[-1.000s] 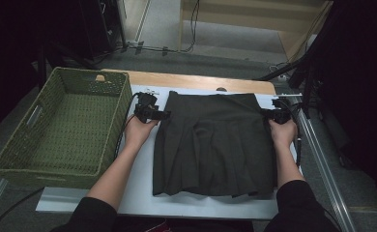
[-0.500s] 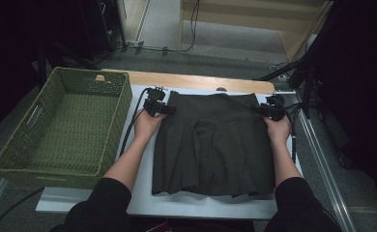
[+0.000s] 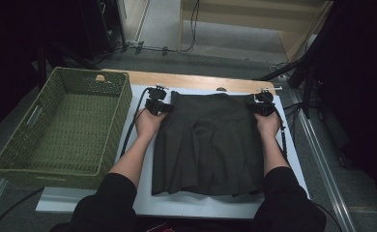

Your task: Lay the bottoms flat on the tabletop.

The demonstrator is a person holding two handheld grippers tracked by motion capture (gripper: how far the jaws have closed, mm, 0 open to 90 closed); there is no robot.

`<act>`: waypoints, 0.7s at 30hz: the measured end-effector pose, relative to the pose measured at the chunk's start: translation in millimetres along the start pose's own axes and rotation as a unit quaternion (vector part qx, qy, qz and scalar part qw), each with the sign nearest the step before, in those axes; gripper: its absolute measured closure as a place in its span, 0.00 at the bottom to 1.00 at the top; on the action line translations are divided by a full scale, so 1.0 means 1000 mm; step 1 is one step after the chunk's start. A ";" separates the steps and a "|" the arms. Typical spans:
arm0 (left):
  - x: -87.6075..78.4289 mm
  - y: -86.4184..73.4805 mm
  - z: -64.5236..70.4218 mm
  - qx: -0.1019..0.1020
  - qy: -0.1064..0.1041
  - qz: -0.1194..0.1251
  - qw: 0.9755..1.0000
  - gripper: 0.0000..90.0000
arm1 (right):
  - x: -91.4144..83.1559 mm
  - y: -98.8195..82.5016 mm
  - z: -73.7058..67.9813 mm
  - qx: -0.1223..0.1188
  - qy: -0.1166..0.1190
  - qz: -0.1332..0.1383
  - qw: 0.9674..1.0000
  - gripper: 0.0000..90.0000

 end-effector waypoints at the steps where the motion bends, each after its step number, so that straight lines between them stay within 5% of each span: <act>1: -0.002 0.002 -0.001 -0.001 -0.003 0.002 1.000 0.94 | 0.000 0.001 0.000 0.004 -0.004 -0.008 1.000 0.92; 4: -0.008 0.005 -0.004 -0.002 0.002 0.003 1.000 0.95 | -0.003 0.005 0.000 0.020 0.007 -0.025 0.999 0.94; 9: -0.021 0.018 -0.014 -0.027 0.007 0.042 0.999 0.95 | -0.019 0.020 0.010 0.042 0.018 0.002 0.999 0.94; 13: -0.018 0.022 -0.014 -0.032 0.020 0.049 0.998 0.88 | -0.032 0.031 0.023 0.065 -0.021 0.044 0.997 0.97; 16: -0.019 0.024 -0.015 -0.022 0.023 0.060 0.998 0.72 | -0.032 0.031 0.020 0.041 -0.001 0.045 0.998 0.85; 21: -0.017 0.022 -0.010 -0.010 0.010 0.051 0.999 0.66 | -0.026 0.019 0.022 0.030 0.003 0.027 0.999 0.75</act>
Point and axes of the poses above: each handheld gripper's, and its own axes: x roughly forward along the jaws, y roughly out of its top, z roughly to its right, the point moved 10 cm from there along x, roughly forward along the jaws, and after that the axes turned 3 degrees about -y, right-handed, at the moved point
